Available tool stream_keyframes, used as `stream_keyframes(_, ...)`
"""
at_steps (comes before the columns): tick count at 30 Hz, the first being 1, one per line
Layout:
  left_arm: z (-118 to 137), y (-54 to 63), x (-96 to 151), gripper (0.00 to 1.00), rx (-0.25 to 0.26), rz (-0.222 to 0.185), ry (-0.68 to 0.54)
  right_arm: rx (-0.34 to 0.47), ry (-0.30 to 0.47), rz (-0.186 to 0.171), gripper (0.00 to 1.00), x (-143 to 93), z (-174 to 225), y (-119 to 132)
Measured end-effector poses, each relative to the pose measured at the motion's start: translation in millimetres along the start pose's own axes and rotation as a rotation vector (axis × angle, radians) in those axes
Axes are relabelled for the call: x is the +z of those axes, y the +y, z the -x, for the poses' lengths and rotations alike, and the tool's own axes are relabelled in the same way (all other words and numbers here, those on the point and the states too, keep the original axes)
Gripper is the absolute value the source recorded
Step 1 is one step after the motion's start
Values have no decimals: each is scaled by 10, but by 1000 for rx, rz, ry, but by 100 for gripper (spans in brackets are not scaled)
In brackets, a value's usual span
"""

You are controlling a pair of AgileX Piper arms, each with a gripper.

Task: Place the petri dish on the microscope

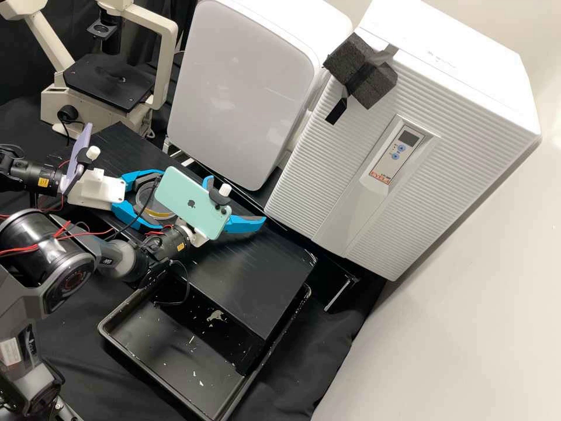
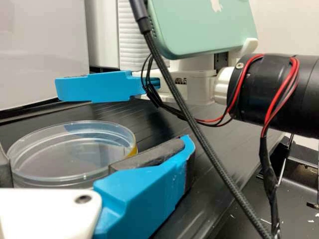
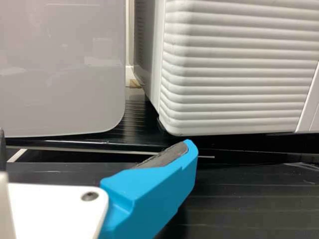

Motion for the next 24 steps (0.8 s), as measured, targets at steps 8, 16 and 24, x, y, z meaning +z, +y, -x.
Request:
stream_keyframes(8,-8,-55,-12,100,33,-2,-14,0,0,0,100,0,0,0)
stream_keyframes(16,-5,-58,-13,0,33,-2,-14,0,0,0,100,0,0,0)
stream_keyframes(24,8,-81,-25,0,47,-11,-19,0,0,0,100,0,0,0)
